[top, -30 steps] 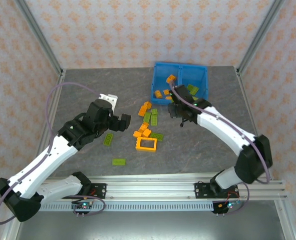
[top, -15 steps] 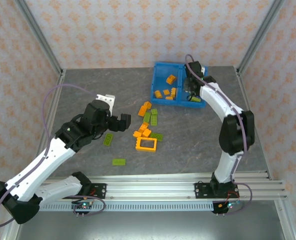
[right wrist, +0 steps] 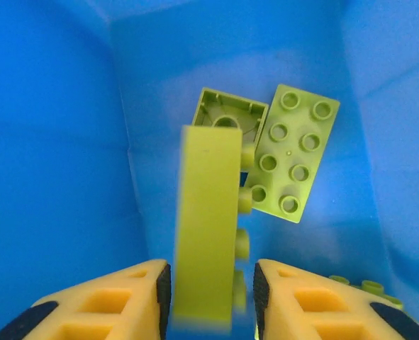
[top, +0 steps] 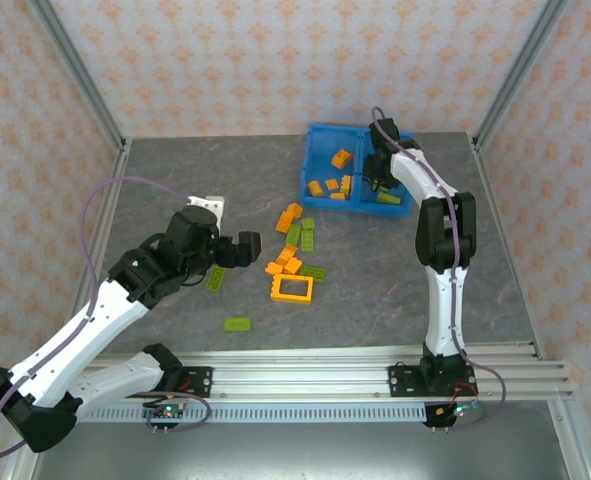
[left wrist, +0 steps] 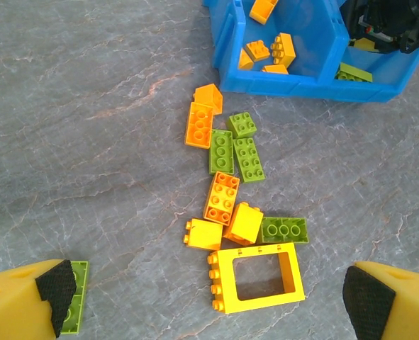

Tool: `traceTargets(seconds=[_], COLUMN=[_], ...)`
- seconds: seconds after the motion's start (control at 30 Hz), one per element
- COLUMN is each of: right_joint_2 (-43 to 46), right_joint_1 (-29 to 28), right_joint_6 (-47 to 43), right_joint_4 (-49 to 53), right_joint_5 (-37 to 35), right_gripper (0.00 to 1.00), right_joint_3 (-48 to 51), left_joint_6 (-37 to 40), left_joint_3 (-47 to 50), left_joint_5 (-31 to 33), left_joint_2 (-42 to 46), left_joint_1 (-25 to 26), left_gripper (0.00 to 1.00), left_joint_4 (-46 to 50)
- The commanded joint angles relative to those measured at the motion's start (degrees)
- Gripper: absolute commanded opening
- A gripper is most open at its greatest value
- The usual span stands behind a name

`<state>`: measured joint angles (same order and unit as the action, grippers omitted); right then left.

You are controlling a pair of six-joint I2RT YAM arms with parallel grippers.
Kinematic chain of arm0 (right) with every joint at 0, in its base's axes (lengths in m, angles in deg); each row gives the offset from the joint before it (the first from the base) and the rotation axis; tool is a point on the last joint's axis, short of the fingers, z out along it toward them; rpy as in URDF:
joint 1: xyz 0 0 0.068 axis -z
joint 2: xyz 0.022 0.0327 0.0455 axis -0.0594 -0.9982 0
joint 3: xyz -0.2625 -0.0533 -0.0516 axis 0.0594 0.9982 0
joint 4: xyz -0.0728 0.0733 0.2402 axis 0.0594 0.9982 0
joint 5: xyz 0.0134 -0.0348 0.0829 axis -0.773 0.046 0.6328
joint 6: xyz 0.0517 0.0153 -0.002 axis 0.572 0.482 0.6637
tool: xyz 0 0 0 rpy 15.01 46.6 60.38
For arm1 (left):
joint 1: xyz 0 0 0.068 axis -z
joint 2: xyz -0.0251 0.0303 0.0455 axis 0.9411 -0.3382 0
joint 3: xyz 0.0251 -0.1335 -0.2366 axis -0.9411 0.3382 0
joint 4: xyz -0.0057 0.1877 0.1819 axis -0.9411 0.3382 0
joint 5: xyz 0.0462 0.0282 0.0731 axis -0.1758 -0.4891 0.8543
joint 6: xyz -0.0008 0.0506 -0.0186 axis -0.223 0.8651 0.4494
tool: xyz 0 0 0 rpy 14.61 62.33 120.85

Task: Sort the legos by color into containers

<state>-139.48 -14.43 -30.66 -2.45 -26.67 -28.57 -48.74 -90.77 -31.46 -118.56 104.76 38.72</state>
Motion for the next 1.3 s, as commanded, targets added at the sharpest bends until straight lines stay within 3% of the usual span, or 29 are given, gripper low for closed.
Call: traceTargets(seconds=[0.0,0.23,0.43,0.53,0.73,0.97,1.27], right_joint_2=[3.2,11.4,29.5,40.7,62.4,75.9,77.5], right_joint_1=[0.1,0.1,0.1,0.1,0.1,0.1,0.1], right_joint_6=[0.1,-0.3,1.7,3.4,8.4,10.9,9.2], right_joint_4=[2.5,2.8,-1.6,-3.1,0.0,7.2,11.1], right_joint_5=[-0.7,-0.4,0.7,2.8,5.7,7.6,9.4], right_gripper=[0.4,0.41,0.43,0.49,0.72,0.87,0.94], right_joint_3=[-1.7,2.5,19.6,30.5,46.6,49.4,45.6], left_joint_6=[-1.1,-2.4,-7.7,-8.3,-15.9,-22.7,-23.6], left_joint_3=[0.6,-1.0,-9.6,-19.0,-32.0,-41.1,-48.9], left_joint_5=[-0.5,-2.8,3.5,5.2,10.4,15.2,19.0], left_joint_2=[-0.9,-6.6,-20.1,-31.3,-48.1,-61.6,-71.1], left_joint_1=[0.2,0.6,4.6,7.1,9.9,9.9,8.7], left_gripper=[1.0,1.0,0.99,0.94,0.75,0.68,0.64], left_joint_4=[0.0,-3.0,-5.8,-3.1,-1.9,-0.6,3.4])
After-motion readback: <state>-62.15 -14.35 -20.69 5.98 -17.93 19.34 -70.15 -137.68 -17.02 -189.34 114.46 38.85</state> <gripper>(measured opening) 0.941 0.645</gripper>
